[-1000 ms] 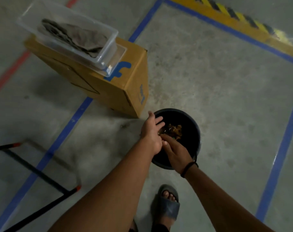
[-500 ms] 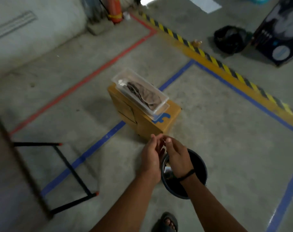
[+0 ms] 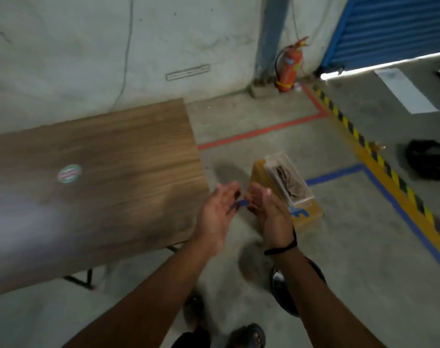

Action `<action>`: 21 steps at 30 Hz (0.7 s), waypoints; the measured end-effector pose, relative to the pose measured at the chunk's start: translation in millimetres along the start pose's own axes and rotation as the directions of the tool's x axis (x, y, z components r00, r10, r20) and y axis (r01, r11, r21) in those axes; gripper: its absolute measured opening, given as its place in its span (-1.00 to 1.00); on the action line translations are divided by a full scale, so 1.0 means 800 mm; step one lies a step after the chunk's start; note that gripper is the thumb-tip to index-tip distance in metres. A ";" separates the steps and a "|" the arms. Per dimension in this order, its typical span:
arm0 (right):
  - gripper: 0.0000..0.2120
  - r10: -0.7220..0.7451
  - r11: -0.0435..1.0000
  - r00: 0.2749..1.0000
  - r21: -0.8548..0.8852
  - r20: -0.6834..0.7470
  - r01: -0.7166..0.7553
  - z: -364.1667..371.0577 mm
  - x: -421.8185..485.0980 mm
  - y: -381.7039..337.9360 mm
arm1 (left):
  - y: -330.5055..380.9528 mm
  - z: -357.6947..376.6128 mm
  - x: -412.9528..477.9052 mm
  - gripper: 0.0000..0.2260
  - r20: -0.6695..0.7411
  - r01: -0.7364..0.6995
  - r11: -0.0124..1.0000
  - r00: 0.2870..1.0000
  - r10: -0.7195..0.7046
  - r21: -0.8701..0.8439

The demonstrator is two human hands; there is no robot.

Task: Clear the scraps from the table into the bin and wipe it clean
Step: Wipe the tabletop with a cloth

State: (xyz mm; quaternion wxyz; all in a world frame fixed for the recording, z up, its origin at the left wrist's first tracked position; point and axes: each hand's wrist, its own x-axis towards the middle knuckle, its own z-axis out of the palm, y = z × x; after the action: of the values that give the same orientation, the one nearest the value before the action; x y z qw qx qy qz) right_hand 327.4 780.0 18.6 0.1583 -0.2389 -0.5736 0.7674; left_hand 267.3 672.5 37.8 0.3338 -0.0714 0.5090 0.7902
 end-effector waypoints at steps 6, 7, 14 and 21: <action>-0.48 0.034 0.999 0.988 -0.011 0.149 -0.033 0.092 0.010 -0.034 | 0.077 -0.065 -0.013 -0.56 -0.048 -0.185 0.979 0.982 0.182 -0.080; -0.60 0.046 0.999 0.987 -0.007 0.155 -0.046 0.106 0.012 -0.032 | 0.085 -0.074 -0.014 -0.58 -0.044 -0.196 0.978 0.980 0.193 -0.074; -0.62 0.109 0.994 0.989 -0.022 0.100 -0.108 0.168 0.032 -0.002 | 0.103 -0.127 0.014 -0.61 0.013 -0.169 0.986 0.986 0.169 -0.008; -0.72 0.134 0.991 0.991 -0.019 -0.003 -0.134 0.137 0.074 0.017 | 0.064 -0.107 0.077 -0.75 0.052 -0.234 0.888 0.971 0.233 0.395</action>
State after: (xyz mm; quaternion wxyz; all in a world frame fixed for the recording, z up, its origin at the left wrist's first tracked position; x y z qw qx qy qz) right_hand 218.1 718.5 19.9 0.1048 -0.2792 -0.5633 0.7705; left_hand 169.8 614.5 8.2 0.2445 0.0608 0.6635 0.7045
